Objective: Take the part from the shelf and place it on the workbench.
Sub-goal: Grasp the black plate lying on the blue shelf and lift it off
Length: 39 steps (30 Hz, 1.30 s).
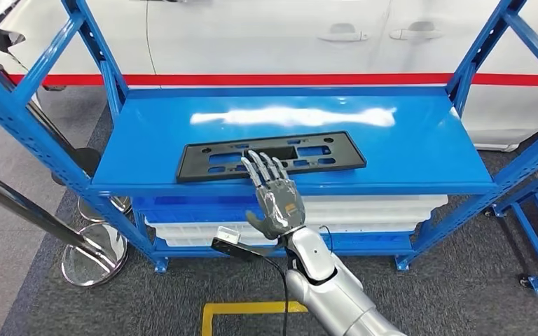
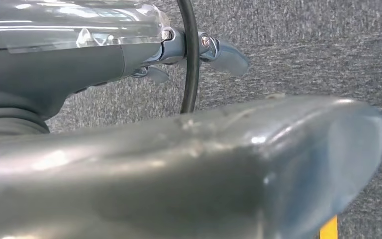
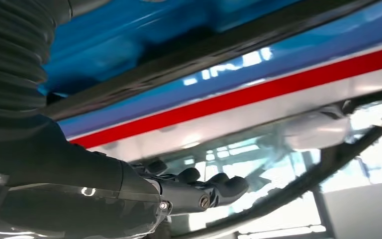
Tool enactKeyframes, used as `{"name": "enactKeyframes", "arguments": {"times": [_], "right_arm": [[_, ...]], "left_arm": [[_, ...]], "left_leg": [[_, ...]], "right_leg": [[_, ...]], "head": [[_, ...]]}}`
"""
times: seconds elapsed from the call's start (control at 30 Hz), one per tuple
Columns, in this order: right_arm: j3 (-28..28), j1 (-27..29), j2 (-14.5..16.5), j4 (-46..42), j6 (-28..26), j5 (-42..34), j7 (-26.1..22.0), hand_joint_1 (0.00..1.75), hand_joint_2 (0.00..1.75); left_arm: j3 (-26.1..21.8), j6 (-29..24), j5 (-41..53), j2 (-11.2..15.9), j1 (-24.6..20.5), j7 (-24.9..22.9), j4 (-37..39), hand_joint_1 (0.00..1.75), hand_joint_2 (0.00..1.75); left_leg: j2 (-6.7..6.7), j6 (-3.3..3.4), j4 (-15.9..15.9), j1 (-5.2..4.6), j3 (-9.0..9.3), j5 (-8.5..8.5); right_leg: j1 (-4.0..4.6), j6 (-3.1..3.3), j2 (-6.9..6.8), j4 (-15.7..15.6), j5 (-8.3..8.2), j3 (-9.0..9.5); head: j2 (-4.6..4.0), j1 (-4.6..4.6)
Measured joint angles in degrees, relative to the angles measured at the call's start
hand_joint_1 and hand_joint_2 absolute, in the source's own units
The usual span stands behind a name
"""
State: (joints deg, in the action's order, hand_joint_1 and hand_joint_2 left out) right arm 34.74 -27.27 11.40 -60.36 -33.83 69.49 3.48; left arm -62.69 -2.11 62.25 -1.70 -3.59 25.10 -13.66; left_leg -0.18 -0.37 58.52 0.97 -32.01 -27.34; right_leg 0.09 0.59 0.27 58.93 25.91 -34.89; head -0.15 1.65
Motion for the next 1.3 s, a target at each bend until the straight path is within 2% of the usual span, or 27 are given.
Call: {"name": "enactKeyframes", "arguments": {"times": [0.07,0.1,0.13,0.2,0.23,0.27,0.3,0.37,0.4,0.43,0.5,0.57,0.6,0.63,0.7,0.73,0.77,0.8,0.87,0.9,0.93,1.03,1.1,1.17,1.23,1.27,1.3], "right_arm": [[-1.5,-0.2,-0.2,1.0,-0.3,0.8,1.0,0.0,1.75],[-2.2,-0.4,-0.3,1.5,-0.4,1.2,1.4,0.0,1.75],[-2.9,-0.6,-0.4,2.1,-0.5,1.5,1.9,0.0,1.75],[-4.1,-0.9,-0.7,3.3,-0.6,2.0,2.4,0.0,1.75],[-4.5,-0.8,-0.8,3.9,-0.6,2.2,2.5,0.0,1.75],[-4.8,-0.8,-0.9,4.4,-0.5,2.3,2.5,0.0,1.75],[-5.1,-0.8,-1.0,4.9,-0.5,2.4,2.5,0.0,1.75],[-5.3,-0.8,-1.0,5.5,-0.5,2.6,2.5,0.0,1.75],[-5.3,-0.8,-1.0,5.7,-0.4,2.6,2.5,0.0,1.75],[-5.4,-0.8,-1.0,6.0,-0.4,2.6,2.5,0.0,1.75],[-5.5,-0.8,-1.0,6.4,-0.3,2.7,2.5,0.0,1.75],[-5.6,-0.8,-1.0,6.6,-0.3,2.7,2.4,0.0,1.75],[-5.7,-1.0,-1.0,6.6,-0.3,2.7,2.3,0.0,1.75],[-5.7,-1.1,-1.0,6.6,-0.3,2.6,2.2,0.0,1.75],[-5.9,-1.1,-1.0,6.8,-0.3,2.5,2.0,0.0,1.75],[-6.0,-0.9,-1.1,7.0,-0.3,2.4,1.9,0.0,1.75],[-6.1,-0.8,-1.1,7.1,-0.3,2.2,1.8,0.0,1.75],[-6.2,-0.8,-1.2,7.3,-0.3,2.0,1.5,0.0,1.75],[-6.4,-0.8,-1.2,7.6,-0.2,1.5,1.0,0.0,1.75],[-6.5,-0.9,-1.2,7.7,-0.2,1.4,0.8,0.0,1.75],[-6.5,-1.0,-1.1,7.8,-0.2,1.2,0.6,0.0,1.75],[-6.5,-0.9,-0.8,8.0,-0.2,1.0,0.4,0.0,1.75],[-6.5,-0.9,-0.4,8.1,-0.3,0.7,0.1,0.0,1.75],[-6.5,-1.0,0.0,8.1,-0.3,0.4,-0.2,0.0,1.75],[-6.5,-0.9,0.3,8.4,-0.3,0.2,-0.4,0.0,1.75],[-6.5,-0.8,0.3,8.5,-0.3,0.1,-0.4,0.0,1.75],[-6.5,-0.7,0.4,8.7,-0.3,0.1,-0.5,0.0,1.75]], "left_arm": [[0.0,-0.1,0.2,0.2,-0.1,-0.1,0.0,0.0,0.0],[0.0,-0.1,0.3,0.3,-0.2,-0.2,0.0,0.0,0.0],[0.0,-0.1,0.4,0.4,-0.3,-0.3,0.0,0.0,0.0],[0.0,-0.1,0.6,0.6,-0.3,-0.5,0.0,0.0,0.0],[0.0,-0.1,0.7,0.7,-0.4,-0.5,0.0,0.0,0.0],[0.0,-0.1,0.8,0.7,-0.4,-0.5,0.0,0.0,0.0],[0.0,-0.1,0.9,0.8,-0.5,-0.6,0.0,0.0,0.0],[0.0,0.0,1.0,0.9,-0.7,-0.6,0.0,0.0,0.0],[0.0,0.0,1.1,0.9,-0.9,-0.6,0.0,0.0,0.0],[0.0,0.0,1.2,1.0,-1.0,-0.6,0.0,0.0,0.0],[0.0,0.0,1.2,1.2,-1.2,-0.6,0.0,0.0,0.0],[0.0,-0.1,1.3,1.2,-1.3,-0.7,0.0,0.0,0.0],[0.0,-0.1,1.3,1.2,-1.3,-0.7,0.0,0.0,0.0],[0.0,-0.1,1.4,1.2,-1.5,-0.7,0.0,0.0,0.0],[0.0,-0.1,1.4,1.2,-1.6,-0.8,0.0,0.0,0.0],[0.0,-0.1,1.4,1.2,-1.7,-0.9,0.0,0.0,0.0],[0.0,-0.1,1.5,1.2,-1.7,-1.0,0.0,0.0,0.0],[0.0,-0.2,1.5,1.2,-1.7,-1.1,0.0,0.0,0.0],[0.0,-0.2,1.6,1.2,-1.7,-1.2,0.0,0.0,0.0],[0.0,-0.2,1.6,1.2,-1.8,-1.2,0.0,0.0,0.0],[0.0,-0.2,1.7,1.2,-1.9,-1.2,0.0,0.0,0.0],[0.0,-0.1,2.0,1.2,-1.9,-1.3,0.0,0.0,0.0],[0.0,-0.1,2.1,1.1,-1.9,-1.2,0.0,0.0,0.0],[0.0,-0.2,2.1,1.1,-1.9,-1.3,0.0,0.0,0.0],[0.0,-0.2,2.2,1.1,-1.7,-1.4,0.0,0.0,0.0],[0.0,-0.2,2.2,1.1,-1.6,-1.4,0.0,0.0,0.0],[0.0,-0.2,2.3,1.1,-1.6,-1.4,0.0,0.0,0.0]], "left_leg": [[0.05,-0.63,0.6,0.2,-0.13,-0.61],[0.07,-0.87,2.2,0.25,-0.84,-1.55],[0.08,-1.06,5.1,0.29,-2.23,-2.92],[0.09,-1.36,12.6,0.29,-6.3,-5.63],[0.09,-1.41,15.2,0.29,-7.93,-5.96],[0.09,-1.37,15.7,0.29,-8.62,-5.14],[0.09,-1.25,13.9,0.28,-8.2,-3.25],[0.07,-0.69,6.6,0.15,-5.36,1.28],[0.06,-0.34,3.5,-0.04,-4.02,2.58],[0.06,-0.01,1.6,-0.24,-3.25,3.0],[0.05,0.49,0.4,-0.58,-2.91,2.62],[0.09,1.0,-0.3,-0.24,-2.41,2.64],[0.11,1.28,-0.7,-0.04,-2.02,2.67],[0.15,1.55,-1.0,0.14,-1.65,2.63],[0.14,1.89,-1.1,0.12,-1.27,2.3],[0.14,1.96,-1.1,0.12,-1.08,2.08],[0.11,1.94,-1.0,0.12,-0.81,1.84],[0.08,1.87,-1.0,0.13,-0.45,1.56],[-0.01,1.51,-0.9,0.14,0.38,0.82],[-0.05,1.2,-0.7,0.04,0.64,0.41],[-0.07,0.84,-0.6,-0.06,0.76,0.11],[-0.02,-0.24,-0.8,-0.06,0.93,-0.39],[0.06,-0.82,0.6,0.14,0.62,-1.43],[0.07,-1.2,6.5,0.24,-2.22,-4.05],[0.07,-1.43,14.1,0.24,-6.68,-6.37],[0.07,-1.44,16.0,0.24,-8.19,-6.21],[0.07,-1.34,15.6,0.24,-8.62,-4.82]], "right_leg": [[-0.18,0.59,0.05,-0.5,-0.02,0.42],[-0.33,0.9,0.03,-0.7,-0.01,0.71],[-0.4,1.17,-0.01,-0.9,0.08,1.03],[-0.29,1.54,-0.05,-0.9,0.45,1.44],[-0.22,1.63,-0.03,-0.9,0.67,1.67],[-0.17,1.65,0.02,-0.8,0.92,1.93],[-0.13,1.62,0.1,-0.7,1.21,2.26],[-0.09,1.41,0.23,-0.6,1.86,2.96],[-0.02,1.22,0.29,-0.5,2.12,3.1],[0.02,0.99,0.32,-0.4,2.27,3.06],[0.05,0.45,0.34,-0.5,2.33,2.84],[0.05,-0.16,0.25,-0.2,2.84,2.86],[0.06,-0.45,0.2,1.1,3.59,2.34],[0.03,-0.71,0.15,3.6,4.81,1.08],[-0.19,-1.1,0.1,11.1,7.56,-3.32],[-0.34,-1.27,0.08,14.2,8.16,-5.44],[-0.48,-1.38,0.06,15.5,7.63,-6.71],[-0.63,-1.45,0.04,14.5,5.91,-6.82],[-0.84,-1.36,-0.09,7.3,0.9,-4.18],[-0.79,-1.22,-0.15,3.7,-0.67,-2.61],[-0.72,-1.01,-0.19,1.3,-1.37,-1.57],[-0.49,-0.1,0.0,-0.1,-0.85,-0.96],[-0.62,0.67,0.06,-0.5,-0.66,-0.34],[-0.7,1.33,-0.01,-0.8,-0.3,0.41],[-0.55,1.66,-0.03,-0.8,0.18,0.94],[-0.45,1.7,0.0,-0.8,0.47,1.27],[-0.37,1.71,0.04,-0.7,0.78,1.68]], "head": [[0.0,0.01],[0.0,0.01],[0.0,0.02],[0.0,0.02],[0.0,0.02],[0.0,0.01],[0.0,0.01],[0.0,0.01],[0.0,0.01],[0.0,0.01],[0.0,0.02],[0.0,0.01],[0.0,0.01],[0.0,0.0],[0.0,0.0],[0.0,-0.01],[0.0,-0.01],[0.0,-0.01],[0.0,-0.01],[0.0,-0.02],[0.0,-0.01],[0.0,0.01],[0.0,0.01],[0.0,0.01],[0.0,0.01],[0.0,0.01],[0.0,0.01]]}}
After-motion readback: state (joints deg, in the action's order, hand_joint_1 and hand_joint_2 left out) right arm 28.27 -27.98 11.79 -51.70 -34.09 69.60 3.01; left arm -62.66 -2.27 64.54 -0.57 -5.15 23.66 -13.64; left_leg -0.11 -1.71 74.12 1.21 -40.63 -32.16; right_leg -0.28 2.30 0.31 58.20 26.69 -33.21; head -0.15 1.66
